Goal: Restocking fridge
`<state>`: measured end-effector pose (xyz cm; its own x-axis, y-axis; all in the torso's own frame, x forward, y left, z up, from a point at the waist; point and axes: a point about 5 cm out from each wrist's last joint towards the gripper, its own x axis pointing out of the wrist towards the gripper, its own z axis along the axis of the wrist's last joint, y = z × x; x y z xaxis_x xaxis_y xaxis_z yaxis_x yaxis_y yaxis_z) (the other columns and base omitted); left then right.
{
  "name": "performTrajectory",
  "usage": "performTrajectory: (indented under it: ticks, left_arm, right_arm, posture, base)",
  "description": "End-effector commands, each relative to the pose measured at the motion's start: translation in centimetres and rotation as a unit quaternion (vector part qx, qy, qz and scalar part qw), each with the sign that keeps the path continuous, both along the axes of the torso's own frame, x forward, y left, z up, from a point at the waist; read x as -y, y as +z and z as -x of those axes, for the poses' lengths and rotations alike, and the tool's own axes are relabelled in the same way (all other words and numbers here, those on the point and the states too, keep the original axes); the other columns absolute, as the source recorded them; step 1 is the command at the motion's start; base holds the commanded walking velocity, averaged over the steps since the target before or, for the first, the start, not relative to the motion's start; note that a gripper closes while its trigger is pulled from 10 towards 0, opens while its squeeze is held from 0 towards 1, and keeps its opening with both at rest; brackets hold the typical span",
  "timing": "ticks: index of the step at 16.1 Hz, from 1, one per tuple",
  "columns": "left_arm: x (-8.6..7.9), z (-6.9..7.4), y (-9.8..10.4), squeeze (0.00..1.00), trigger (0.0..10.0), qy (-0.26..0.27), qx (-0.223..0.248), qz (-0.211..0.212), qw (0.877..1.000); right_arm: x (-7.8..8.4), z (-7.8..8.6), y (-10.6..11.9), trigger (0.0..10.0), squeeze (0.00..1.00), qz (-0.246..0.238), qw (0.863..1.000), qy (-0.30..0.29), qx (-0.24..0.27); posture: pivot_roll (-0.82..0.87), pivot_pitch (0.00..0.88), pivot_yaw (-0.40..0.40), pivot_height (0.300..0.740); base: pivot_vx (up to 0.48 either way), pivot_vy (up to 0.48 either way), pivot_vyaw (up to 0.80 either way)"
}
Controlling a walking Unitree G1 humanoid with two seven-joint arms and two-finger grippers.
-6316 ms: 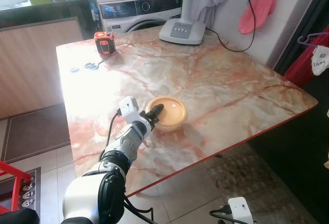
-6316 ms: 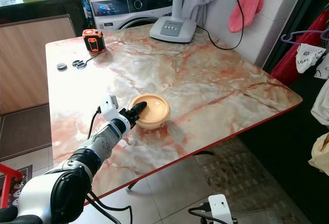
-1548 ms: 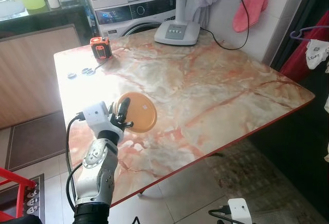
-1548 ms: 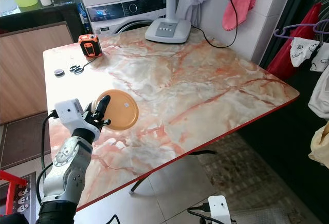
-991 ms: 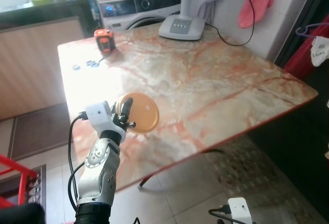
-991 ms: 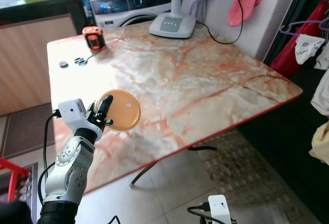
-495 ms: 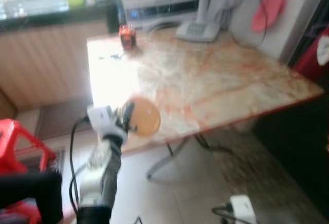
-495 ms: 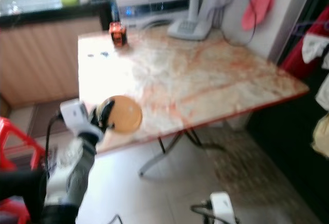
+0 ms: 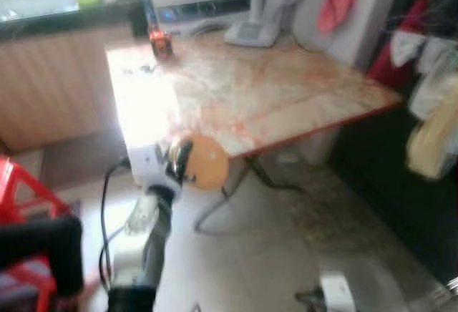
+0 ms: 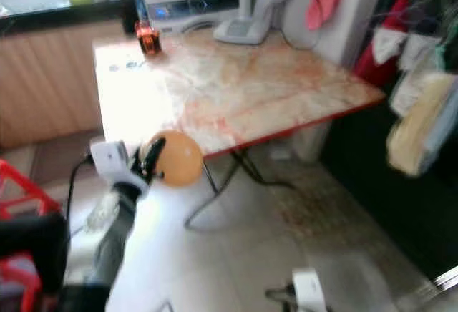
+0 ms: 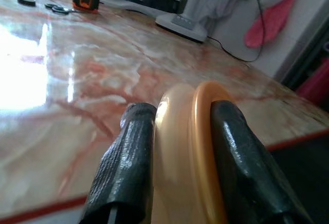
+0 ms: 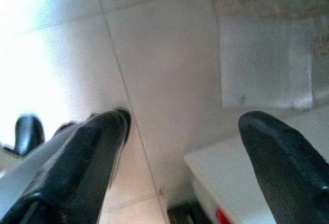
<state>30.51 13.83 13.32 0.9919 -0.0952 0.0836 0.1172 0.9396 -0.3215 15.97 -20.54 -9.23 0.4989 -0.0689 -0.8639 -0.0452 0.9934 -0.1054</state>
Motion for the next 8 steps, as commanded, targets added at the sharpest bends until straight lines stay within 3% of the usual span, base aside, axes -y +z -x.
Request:
performTrajectory:
  ticks: [1,3,5,8]
  left_arm:
    - [-0.5,-0.2,-0.6,0.00,10.0,0.002,-0.016,-0.021,1.000]
    - [-1.6,0.0,-2.3,0.00,10.0,0.012,-0.047,-0.044,0.998]
    - [-3.6,0.0,-3.8,0.00,10.0,0.057,-0.080,-0.039,0.994]
    - [-6.6,0.8,-7.3,0.00,10.0,0.104,-0.152,-0.064,0.981]
  right_arm:
    - [-0.2,-0.2,0.1,10.0,0.00,-0.002,1.000,0.001,0.004]
    - [-0.2,-0.2,0.1,10.0,0.00,-0.003,1.000,0.000,0.004]
    - [-0.2,-0.2,0.1,10.0,0.00,-0.003,1.000,-0.001,0.005]
    - [-0.2,-0.3,0.1,10.0,0.00,-0.003,1.000,0.001,0.005]
  posture:
    - [-0.08,0.000,-0.002,0.740]
    - [-0.09,0.000,0.000,0.740]
    - [-0.09,0.000,0.000,0.740]
    - [-0.08,0.000,0.001,0.740]
  base:
    - [0.000,0.000,0.00]
    - [0.000,0.000,0.00]
    - [0.000,0.000,0.00]
    - [0.000,0.000,0.00]
